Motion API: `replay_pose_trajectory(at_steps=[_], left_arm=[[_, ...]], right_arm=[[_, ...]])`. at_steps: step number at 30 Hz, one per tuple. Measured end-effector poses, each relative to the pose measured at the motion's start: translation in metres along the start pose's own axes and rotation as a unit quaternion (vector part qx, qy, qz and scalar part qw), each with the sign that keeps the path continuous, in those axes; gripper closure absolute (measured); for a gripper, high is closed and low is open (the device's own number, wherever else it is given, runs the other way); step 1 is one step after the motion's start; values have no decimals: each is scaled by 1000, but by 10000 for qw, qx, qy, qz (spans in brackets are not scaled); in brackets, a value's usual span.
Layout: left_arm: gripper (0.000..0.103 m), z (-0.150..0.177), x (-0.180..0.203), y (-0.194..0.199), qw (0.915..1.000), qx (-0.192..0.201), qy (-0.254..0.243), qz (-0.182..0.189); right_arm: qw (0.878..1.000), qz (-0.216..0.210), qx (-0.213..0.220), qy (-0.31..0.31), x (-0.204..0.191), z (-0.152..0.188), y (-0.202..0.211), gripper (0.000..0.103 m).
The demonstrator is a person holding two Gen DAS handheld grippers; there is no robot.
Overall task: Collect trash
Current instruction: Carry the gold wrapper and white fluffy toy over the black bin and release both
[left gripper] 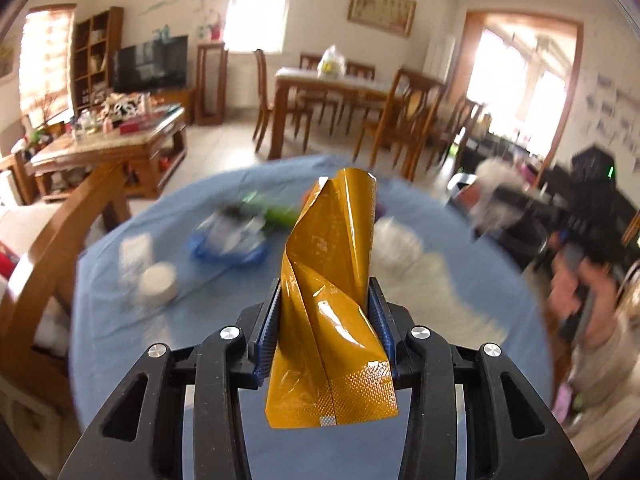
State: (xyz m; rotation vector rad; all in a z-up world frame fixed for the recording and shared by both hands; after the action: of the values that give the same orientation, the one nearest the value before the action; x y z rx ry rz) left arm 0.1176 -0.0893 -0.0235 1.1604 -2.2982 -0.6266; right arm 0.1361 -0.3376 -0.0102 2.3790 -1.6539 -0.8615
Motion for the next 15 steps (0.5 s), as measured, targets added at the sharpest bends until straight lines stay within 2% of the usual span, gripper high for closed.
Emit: replay_pose_trajectory(at_steps=[4,8,15], left_arm=[[62,-33,45,-27,9989,288,123,343],[62,-58,93,-65,9968,354,214,686],[62,-85,186,-130,9910,387,19,1279]], right_arm=[[9991,220,346,-92,22,-18,25,57],[9956,613,681,-174,54,-34,50,57],[9827,1447,1045,-499,127,-43,91,57]])
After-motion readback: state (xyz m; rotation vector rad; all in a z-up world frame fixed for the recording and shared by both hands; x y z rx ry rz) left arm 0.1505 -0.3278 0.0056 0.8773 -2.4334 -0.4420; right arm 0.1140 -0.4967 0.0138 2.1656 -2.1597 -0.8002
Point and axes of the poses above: each gripper's, at about its wrist camera, not at the fingertips, and y roughly against the way its jaws point, x to its right, z to its underside, the point moved 10 cm from there along -y, roughly the way its jaws point, and after that the axes turned 3 degrees about z, right-handed, at the moved point
